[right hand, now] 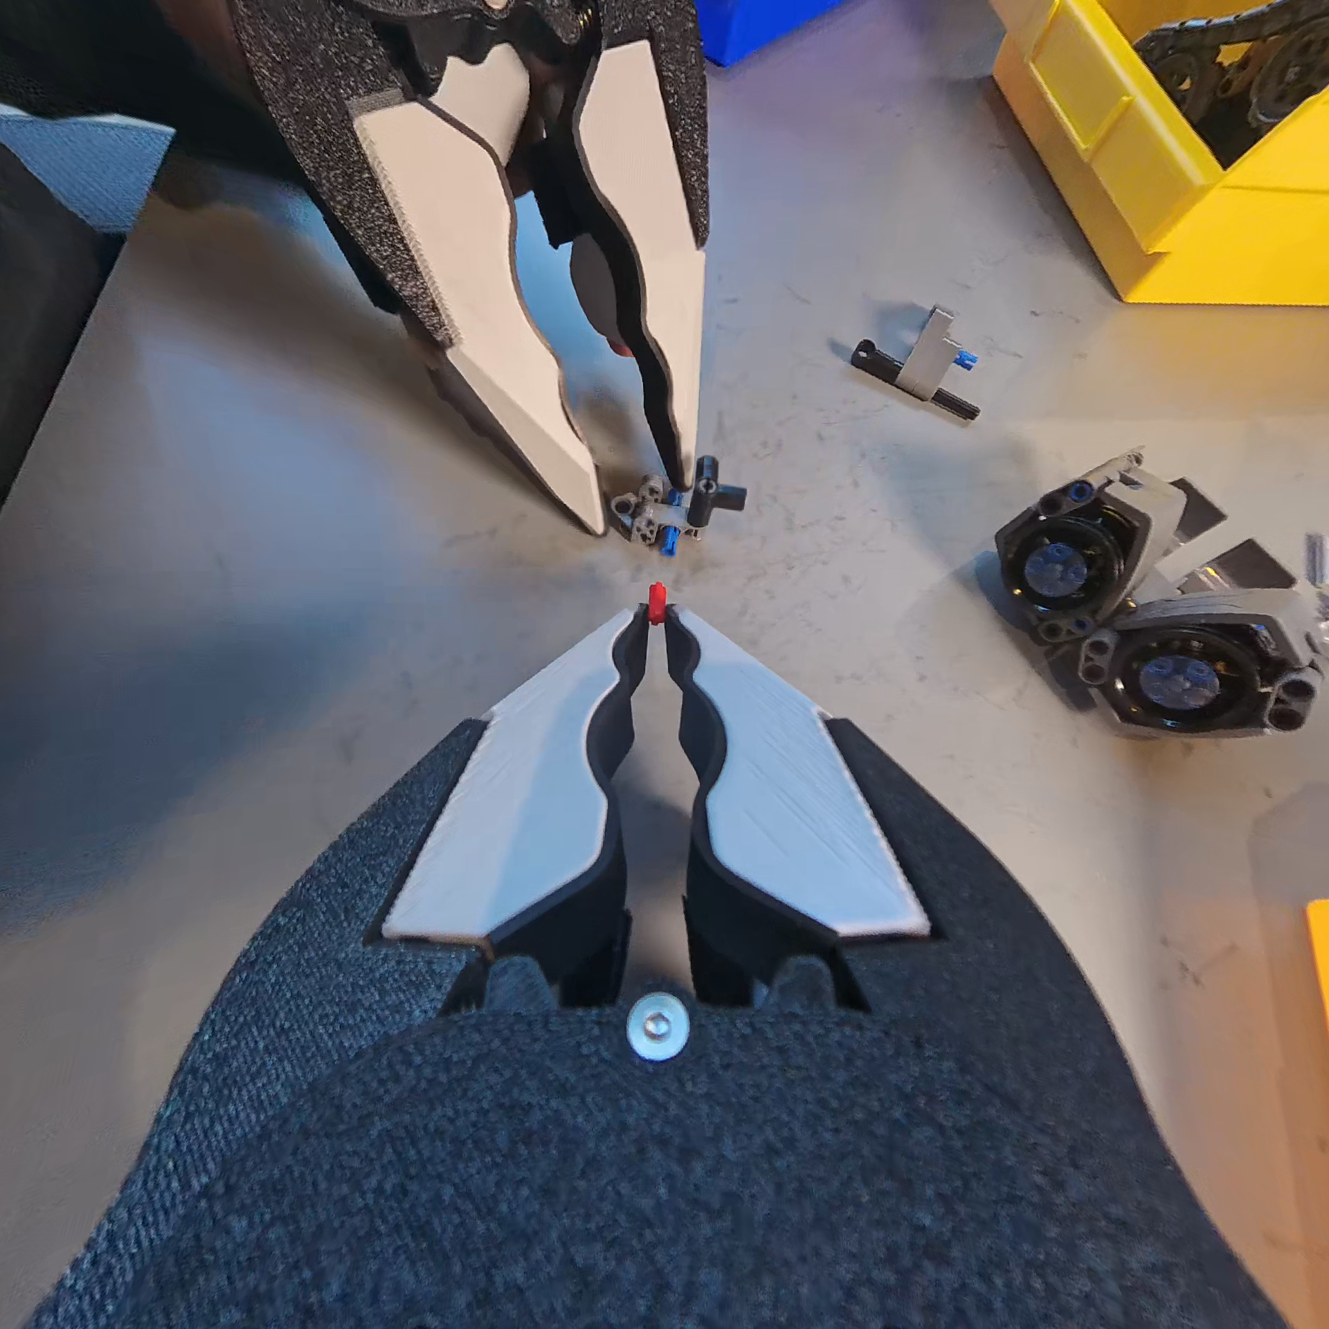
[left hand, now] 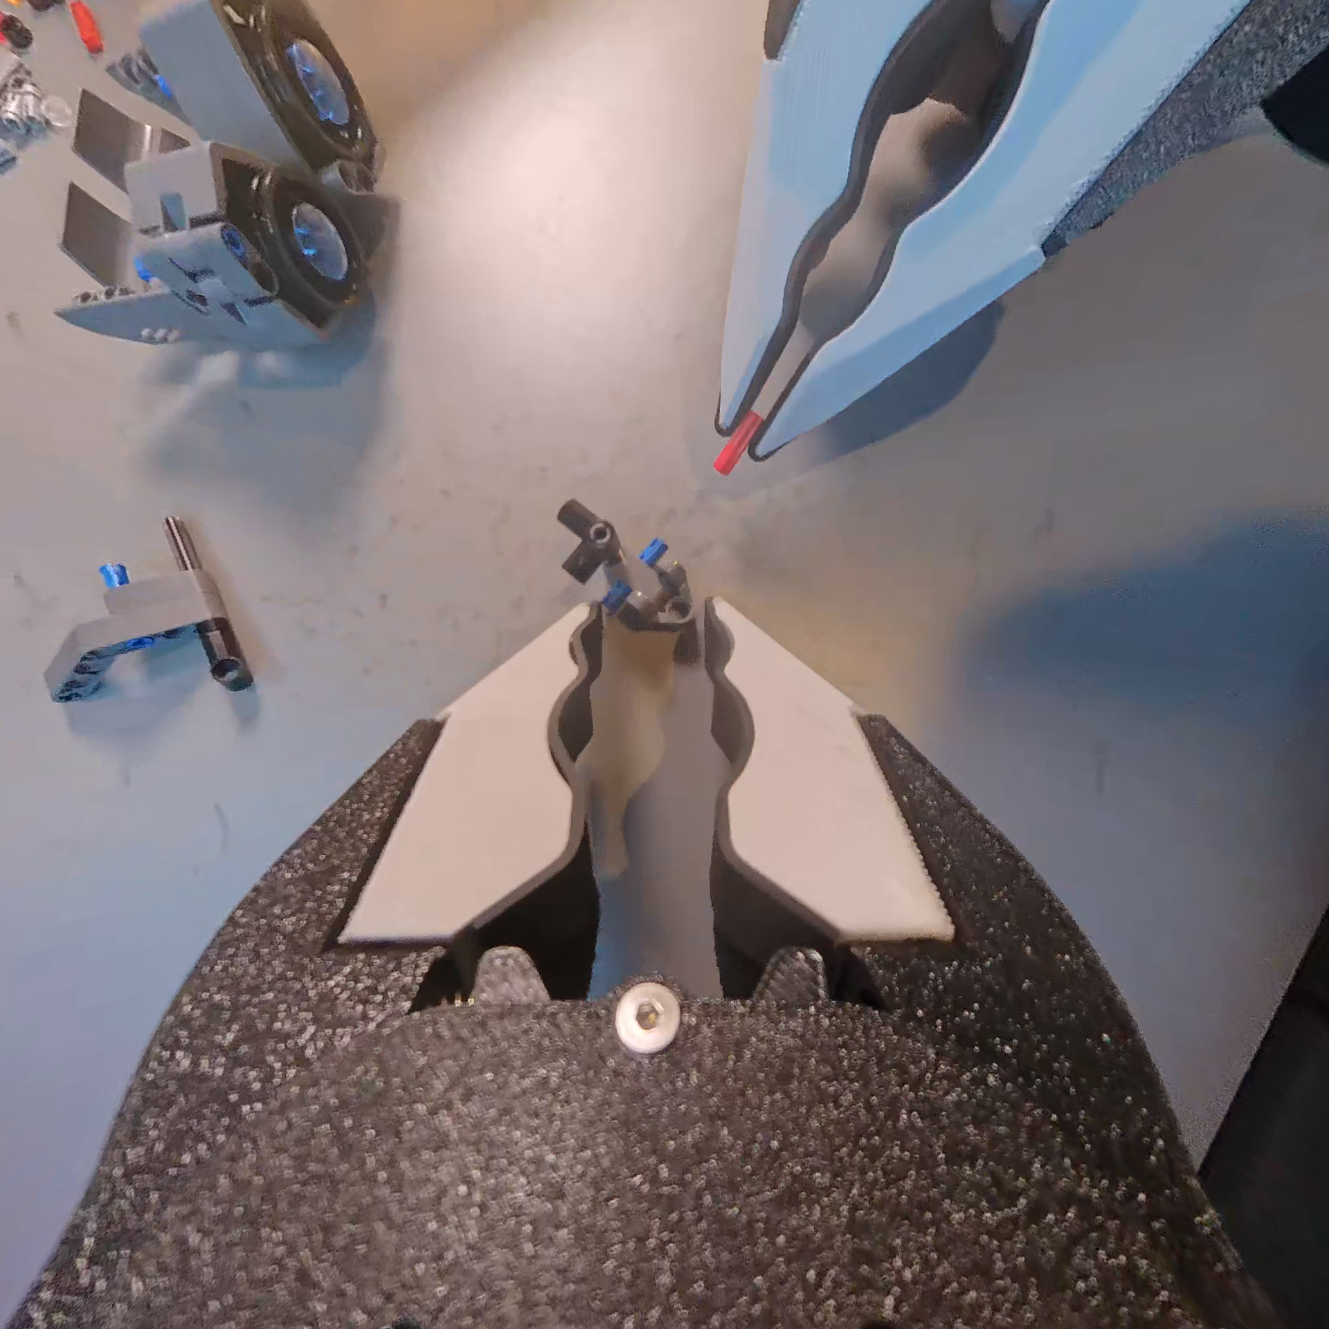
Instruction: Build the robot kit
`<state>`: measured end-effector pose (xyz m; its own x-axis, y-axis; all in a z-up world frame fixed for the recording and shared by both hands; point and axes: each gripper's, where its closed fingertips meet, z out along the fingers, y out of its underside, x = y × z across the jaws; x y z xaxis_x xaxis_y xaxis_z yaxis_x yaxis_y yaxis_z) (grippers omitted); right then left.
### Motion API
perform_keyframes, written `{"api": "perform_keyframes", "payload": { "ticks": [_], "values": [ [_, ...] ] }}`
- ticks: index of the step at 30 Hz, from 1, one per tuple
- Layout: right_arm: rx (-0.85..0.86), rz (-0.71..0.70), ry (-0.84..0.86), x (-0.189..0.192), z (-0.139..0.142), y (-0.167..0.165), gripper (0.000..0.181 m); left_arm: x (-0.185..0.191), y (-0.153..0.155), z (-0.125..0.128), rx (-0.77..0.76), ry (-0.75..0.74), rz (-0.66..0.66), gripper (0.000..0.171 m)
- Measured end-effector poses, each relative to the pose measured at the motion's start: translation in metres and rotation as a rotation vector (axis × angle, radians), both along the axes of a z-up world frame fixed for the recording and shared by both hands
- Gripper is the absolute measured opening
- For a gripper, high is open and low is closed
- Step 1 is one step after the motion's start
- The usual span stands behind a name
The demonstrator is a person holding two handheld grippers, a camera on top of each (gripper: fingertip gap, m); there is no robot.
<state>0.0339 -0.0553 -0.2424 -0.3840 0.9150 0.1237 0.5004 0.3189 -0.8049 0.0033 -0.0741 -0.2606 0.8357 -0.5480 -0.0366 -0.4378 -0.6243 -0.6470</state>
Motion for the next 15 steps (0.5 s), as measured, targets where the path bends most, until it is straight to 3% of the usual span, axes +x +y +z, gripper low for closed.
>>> {"api": "perform_keyframes", "payload": {
  "ticks": [7,12,15],
  "values": [
    [0.020,0.005,-0.020,-0.002,-0.004,-0.006,0.003,0.002,0.000,0.000,-0.018,-0.023,-0.023,0.025],
    [0.025,0.017,-0.031,-0.002,-0.006,-0.009,0.003,-0.009,0.000,0.006,-0.028,-0.070,-0.105,0.040],
    [0.018,0.020,-0.032,-0.002,-0.006,-0.010,0.003,-0.009,0.004,0.005,-0.042,-0.127,-0.229,0.051]
  ]
}}
